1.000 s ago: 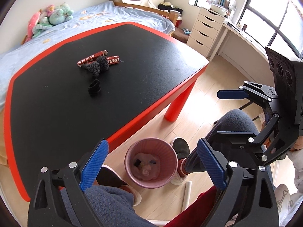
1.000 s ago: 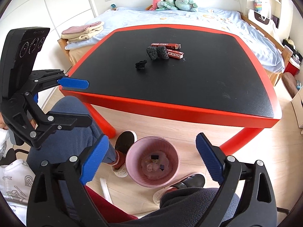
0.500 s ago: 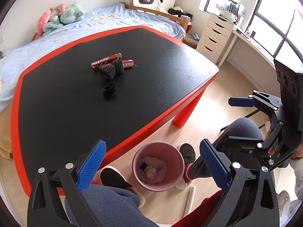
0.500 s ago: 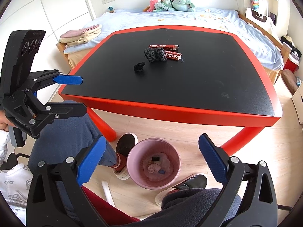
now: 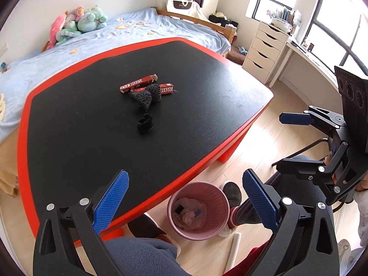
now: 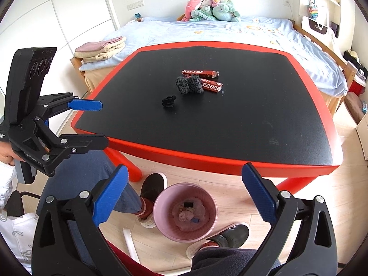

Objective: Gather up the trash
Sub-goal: 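Move both open tools back toward the table, then grasp the black hair tie with the left tool while the right tool grasps the black mesh cloth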

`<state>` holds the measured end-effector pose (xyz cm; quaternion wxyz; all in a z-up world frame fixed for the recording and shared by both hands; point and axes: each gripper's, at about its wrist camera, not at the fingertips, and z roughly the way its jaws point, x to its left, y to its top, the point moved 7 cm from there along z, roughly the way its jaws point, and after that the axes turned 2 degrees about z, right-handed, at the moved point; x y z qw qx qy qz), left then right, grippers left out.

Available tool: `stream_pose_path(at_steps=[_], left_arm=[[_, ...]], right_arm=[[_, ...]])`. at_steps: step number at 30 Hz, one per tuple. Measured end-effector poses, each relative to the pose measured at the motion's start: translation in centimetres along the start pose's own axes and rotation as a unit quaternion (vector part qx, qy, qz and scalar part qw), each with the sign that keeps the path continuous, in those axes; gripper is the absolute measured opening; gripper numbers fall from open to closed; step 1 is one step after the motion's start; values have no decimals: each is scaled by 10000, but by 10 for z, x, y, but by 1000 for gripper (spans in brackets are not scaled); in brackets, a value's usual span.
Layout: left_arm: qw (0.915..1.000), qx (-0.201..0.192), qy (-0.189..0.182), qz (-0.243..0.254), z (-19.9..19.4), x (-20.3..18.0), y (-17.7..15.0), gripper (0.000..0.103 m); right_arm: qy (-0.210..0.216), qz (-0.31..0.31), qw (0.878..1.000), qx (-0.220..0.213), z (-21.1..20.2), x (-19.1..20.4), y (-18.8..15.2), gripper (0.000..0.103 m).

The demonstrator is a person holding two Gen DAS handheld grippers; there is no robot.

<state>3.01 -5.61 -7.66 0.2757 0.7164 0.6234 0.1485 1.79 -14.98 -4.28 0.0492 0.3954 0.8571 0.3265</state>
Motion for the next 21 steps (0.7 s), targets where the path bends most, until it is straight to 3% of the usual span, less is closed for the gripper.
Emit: stream_pose_path(at_steps=[21], left_arm=[[9998, 156, 91, 52, 43, 45, 36, 95]], right_arm=[[81, 47, 10000, -24, 55, -16, 94, 98]])
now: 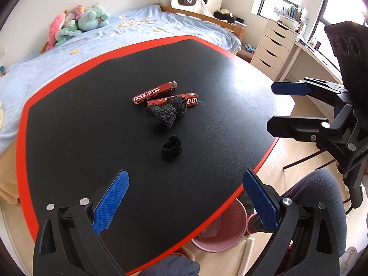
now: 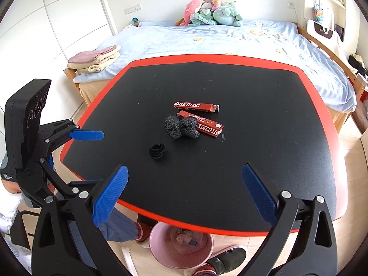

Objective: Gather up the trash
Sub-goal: 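Grasp the black hair tie with the left tool while the right tool grasps the black mesh cloth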

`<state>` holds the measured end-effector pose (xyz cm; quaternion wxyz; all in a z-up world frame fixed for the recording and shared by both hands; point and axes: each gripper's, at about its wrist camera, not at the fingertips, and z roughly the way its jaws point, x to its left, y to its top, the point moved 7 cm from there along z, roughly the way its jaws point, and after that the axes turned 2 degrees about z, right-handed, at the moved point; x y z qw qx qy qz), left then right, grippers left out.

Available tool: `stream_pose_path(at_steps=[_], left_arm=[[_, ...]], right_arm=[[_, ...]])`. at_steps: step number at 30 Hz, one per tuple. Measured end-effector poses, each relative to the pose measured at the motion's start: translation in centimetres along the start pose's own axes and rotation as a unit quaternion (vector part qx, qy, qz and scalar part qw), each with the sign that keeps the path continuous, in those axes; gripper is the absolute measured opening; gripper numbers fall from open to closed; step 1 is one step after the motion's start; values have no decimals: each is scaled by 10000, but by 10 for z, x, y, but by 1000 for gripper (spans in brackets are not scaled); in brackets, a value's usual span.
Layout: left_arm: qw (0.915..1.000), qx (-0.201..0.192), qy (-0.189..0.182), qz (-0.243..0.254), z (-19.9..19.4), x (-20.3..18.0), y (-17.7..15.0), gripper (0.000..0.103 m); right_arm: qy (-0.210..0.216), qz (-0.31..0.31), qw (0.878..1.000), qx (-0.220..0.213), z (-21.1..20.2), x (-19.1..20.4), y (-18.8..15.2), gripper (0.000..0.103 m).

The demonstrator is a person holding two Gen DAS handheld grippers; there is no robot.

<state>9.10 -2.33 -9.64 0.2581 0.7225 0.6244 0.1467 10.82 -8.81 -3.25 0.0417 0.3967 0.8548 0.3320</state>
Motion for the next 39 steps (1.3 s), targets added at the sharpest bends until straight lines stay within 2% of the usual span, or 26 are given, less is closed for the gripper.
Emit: stream_pose_path(at_steps=[7, 17, 18, 21, 23, 31, 36, 39], left_arm=[[9999, 97, -60, -9, 22, 8, 5, 95], [9996, 200, -180, -35, 48, 16, 12, 95], [9996, 215, -194, -20, 50, 16, 12, 95], [9995, 216, -234, -6, 55, 17, 15, 94], [9993, 251, -261, -11, 59, 19, 15, 81], [9990, 332, -302, -24, 67, 21, 12, 56], [9987, 367, -341, -37, 69, 22, 11, 46], [9987, 397, -305, -12, 70, 22, 11, 31]], right_arm=[[7, -51, 9998, 187, 38, -5, 19, 98], [247, -82, 9992, 318, 80, -11, 32, 97], [281, -81, 9990, 325, 83, -11, 32, 96], [374, -83, 9985, 390, 93, -11, 34, 83], [434, -106, 9981, 427, 100, -9, 34, 75], [627, -137, 9967, 490, 115, -5, 36, 53], [736, -188, 9960, 461, 119, -1, 39, 42], [750, -230, 9959, 442, 118, 0, 39, 35]])
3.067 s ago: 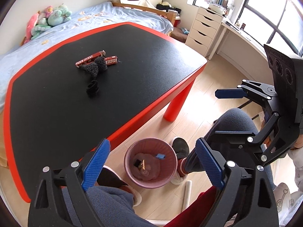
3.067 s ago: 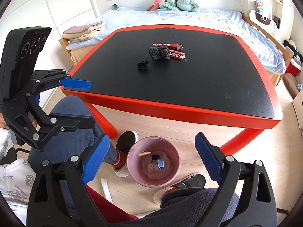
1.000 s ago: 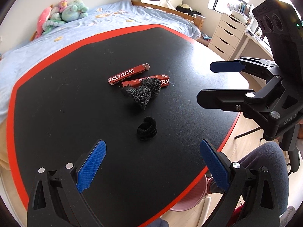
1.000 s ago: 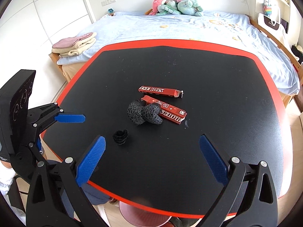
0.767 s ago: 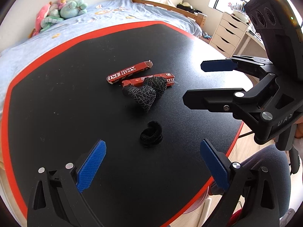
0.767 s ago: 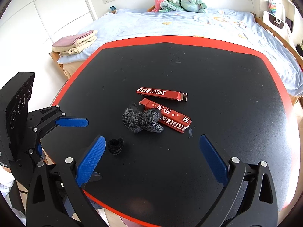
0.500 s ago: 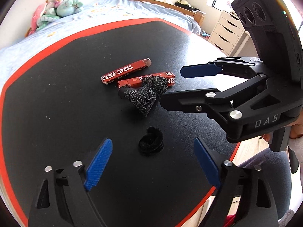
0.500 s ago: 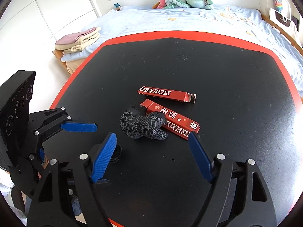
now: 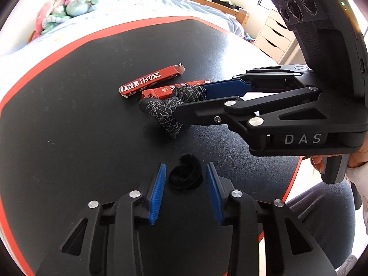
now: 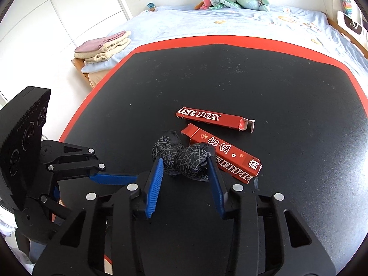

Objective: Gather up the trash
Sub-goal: 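Grasp the black hair tie with the left tool while the right tool grasps the black mesh cloth, then carry hair tie and mesh cloth over the pink wastebasket and open both tools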

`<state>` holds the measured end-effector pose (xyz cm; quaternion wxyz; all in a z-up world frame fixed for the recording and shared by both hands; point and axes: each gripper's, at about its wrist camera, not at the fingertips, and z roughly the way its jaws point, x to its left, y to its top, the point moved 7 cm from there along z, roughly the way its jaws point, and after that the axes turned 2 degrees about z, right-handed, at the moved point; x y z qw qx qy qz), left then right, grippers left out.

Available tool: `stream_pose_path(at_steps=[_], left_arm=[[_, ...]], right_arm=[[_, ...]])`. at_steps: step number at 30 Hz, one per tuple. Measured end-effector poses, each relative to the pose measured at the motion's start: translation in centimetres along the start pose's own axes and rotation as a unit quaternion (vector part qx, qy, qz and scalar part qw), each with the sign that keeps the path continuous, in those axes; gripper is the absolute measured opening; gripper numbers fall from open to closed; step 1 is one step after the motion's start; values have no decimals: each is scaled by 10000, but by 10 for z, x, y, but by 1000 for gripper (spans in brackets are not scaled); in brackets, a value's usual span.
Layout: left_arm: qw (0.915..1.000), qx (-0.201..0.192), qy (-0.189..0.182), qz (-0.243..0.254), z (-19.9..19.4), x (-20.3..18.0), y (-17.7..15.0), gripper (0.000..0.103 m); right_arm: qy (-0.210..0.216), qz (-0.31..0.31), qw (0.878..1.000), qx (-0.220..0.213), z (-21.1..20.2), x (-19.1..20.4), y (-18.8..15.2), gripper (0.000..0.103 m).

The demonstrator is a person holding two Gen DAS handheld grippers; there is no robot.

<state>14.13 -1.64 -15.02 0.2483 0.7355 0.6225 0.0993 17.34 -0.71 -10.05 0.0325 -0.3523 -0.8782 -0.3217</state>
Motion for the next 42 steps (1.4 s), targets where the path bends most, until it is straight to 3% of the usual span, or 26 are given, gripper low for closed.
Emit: stream_pose_path(at_steps=[1, 2, 8, 27, 42], left_arm=[[10000, 11, 0, -4, 0, 0, 0, 25], [10000, 14, 13, 3, 0, 0, -1, 24], [10000, -33, 48, 5, -4, -2, -2, 22], [9994, -330, 127, 28, -56, -17, -13, 22], [9978, -631, 103, 156, -98, -53, -21, 22]], right_arm=[[-1, -10, 10000, -3, 0, 0, 0, 24], [-19, -25, 10000, -5, 0, 0, 0, 20], [-69, -81, 9999, -71, -3, 2, 0, 13], [-287, -75, 9986, -444, -55, 17, -6, 10], [-687, -98, 9954, -656, -136, 36, -60, 10]])
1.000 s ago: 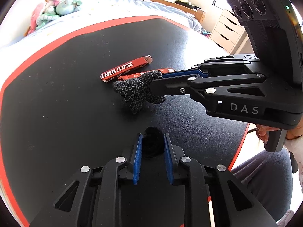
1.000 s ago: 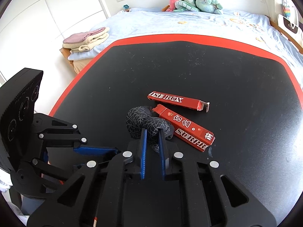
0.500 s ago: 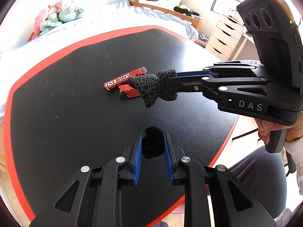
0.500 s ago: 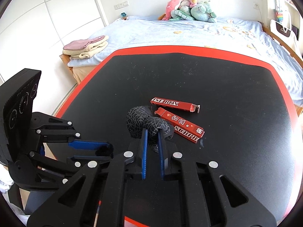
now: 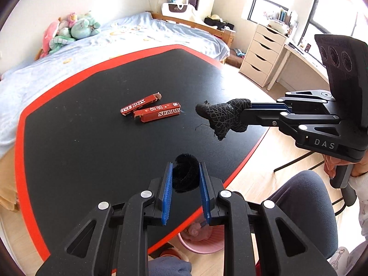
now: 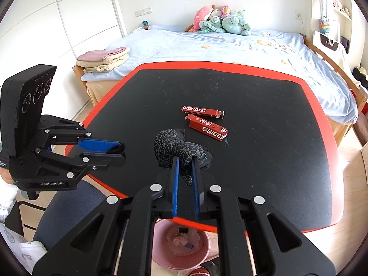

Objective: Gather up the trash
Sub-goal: 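Carry hair tie and mesh cloth over the pink wastebasket and open both tools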

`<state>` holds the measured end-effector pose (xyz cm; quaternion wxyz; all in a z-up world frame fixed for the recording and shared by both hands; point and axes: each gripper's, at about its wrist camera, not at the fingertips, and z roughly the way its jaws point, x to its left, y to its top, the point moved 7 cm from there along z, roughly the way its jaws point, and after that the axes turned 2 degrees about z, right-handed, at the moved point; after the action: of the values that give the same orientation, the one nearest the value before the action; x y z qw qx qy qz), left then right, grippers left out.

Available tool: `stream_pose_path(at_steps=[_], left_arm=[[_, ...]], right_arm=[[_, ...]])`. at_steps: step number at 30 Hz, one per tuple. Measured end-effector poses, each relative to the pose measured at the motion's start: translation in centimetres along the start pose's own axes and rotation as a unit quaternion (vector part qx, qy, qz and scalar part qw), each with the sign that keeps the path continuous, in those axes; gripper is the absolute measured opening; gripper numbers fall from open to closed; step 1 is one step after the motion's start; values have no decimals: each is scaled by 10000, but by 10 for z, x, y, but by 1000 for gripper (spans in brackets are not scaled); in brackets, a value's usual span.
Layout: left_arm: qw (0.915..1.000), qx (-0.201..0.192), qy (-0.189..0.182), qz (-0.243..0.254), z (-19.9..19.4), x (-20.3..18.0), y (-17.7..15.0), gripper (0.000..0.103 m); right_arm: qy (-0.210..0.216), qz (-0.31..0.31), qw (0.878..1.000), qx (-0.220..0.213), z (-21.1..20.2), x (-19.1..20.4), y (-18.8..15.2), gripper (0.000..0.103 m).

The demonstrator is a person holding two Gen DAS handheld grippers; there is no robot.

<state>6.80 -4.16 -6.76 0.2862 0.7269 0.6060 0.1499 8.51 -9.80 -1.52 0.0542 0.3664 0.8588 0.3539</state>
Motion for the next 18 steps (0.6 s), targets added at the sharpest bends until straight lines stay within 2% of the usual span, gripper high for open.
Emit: stream_pose_path(at_steps=[7, 18], left_arm=[[9999, -59, -84, 33, -12, -19, -10, 22], [9996, 16, -255, 148, -18, -50, -36, 22]], right_arm=[[-76, 127, 9998, -98, -38, 3, -32, 10], [-104, 282, 9995, 112, -61, 13, -84, 10]])
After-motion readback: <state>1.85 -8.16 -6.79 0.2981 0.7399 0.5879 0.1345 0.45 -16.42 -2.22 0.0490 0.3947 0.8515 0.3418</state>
